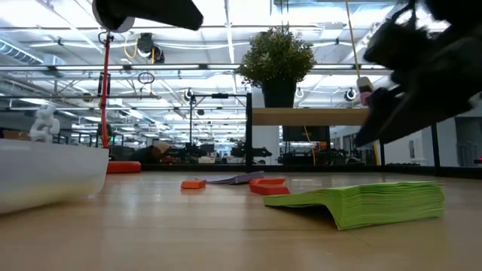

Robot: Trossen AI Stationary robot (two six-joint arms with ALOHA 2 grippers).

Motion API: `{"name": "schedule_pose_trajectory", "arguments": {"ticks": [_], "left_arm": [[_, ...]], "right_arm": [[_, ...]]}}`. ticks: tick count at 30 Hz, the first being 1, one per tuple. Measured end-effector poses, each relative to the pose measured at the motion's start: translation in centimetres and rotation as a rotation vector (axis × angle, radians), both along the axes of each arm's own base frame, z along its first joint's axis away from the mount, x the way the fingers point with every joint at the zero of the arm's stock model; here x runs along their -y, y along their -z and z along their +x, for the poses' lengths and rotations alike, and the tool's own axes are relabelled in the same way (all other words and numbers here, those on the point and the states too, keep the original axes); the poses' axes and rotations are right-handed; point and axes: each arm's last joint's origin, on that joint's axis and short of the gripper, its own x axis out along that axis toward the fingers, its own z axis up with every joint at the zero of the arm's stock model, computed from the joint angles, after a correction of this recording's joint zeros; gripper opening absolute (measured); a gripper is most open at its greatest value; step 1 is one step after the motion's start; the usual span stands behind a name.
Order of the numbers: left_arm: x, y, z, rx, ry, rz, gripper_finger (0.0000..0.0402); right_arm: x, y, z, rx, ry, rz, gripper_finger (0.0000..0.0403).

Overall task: Pack school essentials
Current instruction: Put the right orange eraser into the pink supply box

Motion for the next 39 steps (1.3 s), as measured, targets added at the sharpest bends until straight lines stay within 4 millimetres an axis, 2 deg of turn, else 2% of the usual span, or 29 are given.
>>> {"name": "schedule_pose_trajectory", "arguments": {"ticks": [4, 10, 19, 25, 32, 35, 39], "left_arm": [[-0.8, 0.4, 0.9, 0.007, -0.042, 0.007, 0.0021], [-1.8, 0.7, 1.9, 0.023, -0.080, -0.010, 0.0021], [-1.9, 0.7, 2.0, 0.014, -0.068, -0.006, 0.0021], [-1.9, 0.7, 2.0, 0.013, -0.065, -0.003, 0.0021], [-1.4, 0.7, 1.8, 0.017, -0.052, -0.010, 0.0021], [-1.4, 0.6, 1.7, 0.020, -0.052, -0.015, 0.0021], [-1.2, 0.6, 1.7, 0.030, -0.058, -0.036, 0.0021]], "right_arm": [[1.9, 1.0, 1.9, 0.032, -0.055, -0.067, 0.0314], [5.0, 2.2, 4.4, 0.116, -0.141, -0.046, 0.0314], [8.1, 4.4, 7.1, 0.165, -0.234, -0.022, 0.0313], [8.9, 5.8, 9.5, 0.130, -0.221, -0.036, 0.0313], [8.9, 6.5, 9.6, 0.082, -0.225, -0.036, 0.0311], [8.8, 6.6, 9.6, 0.072, -0.228, -0.034, 0.0291], [8.6, 6.8, 9.2, 0.060, -0.232, -0.029, 0.0242]]}}
